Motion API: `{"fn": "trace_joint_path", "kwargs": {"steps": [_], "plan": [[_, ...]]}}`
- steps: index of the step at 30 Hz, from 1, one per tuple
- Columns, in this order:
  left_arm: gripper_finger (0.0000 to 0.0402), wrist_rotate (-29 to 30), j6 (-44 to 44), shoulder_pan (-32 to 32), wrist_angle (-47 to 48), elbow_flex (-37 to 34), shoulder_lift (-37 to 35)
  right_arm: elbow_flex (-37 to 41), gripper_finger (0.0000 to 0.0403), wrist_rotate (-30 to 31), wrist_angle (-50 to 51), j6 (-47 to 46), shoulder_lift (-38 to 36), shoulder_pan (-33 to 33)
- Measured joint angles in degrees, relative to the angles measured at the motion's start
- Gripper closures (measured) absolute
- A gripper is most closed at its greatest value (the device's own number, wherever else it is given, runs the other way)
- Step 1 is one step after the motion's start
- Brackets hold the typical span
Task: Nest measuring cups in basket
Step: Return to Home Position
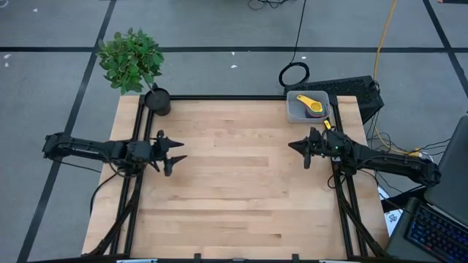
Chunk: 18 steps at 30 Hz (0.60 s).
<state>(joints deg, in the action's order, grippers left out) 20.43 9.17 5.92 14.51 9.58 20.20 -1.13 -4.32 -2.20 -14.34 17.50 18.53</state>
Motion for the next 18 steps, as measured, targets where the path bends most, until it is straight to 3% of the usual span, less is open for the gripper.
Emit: {"fn": "trace_joint_path", "kwargs": {"steps": [7,13,18], "plan": [[0.0147,0.22,0.4,1.05,3.92,0.0,-5.36,-0.04,0.0403,-0.82,0.37,0.2,-0.22,-2.35],[0.0147,0.24,-2.68,1.08,4.74,0.0,-8.5,0.16,0.0403,-2.88,0.17,-2.06,-0.27,-8.4],[0.0147,0.42,-0.8,1.38,5.62,0.0,-10.81,0.22,0.0403,4.34,0.24,-3.85,-0.29,-16.49]]}}
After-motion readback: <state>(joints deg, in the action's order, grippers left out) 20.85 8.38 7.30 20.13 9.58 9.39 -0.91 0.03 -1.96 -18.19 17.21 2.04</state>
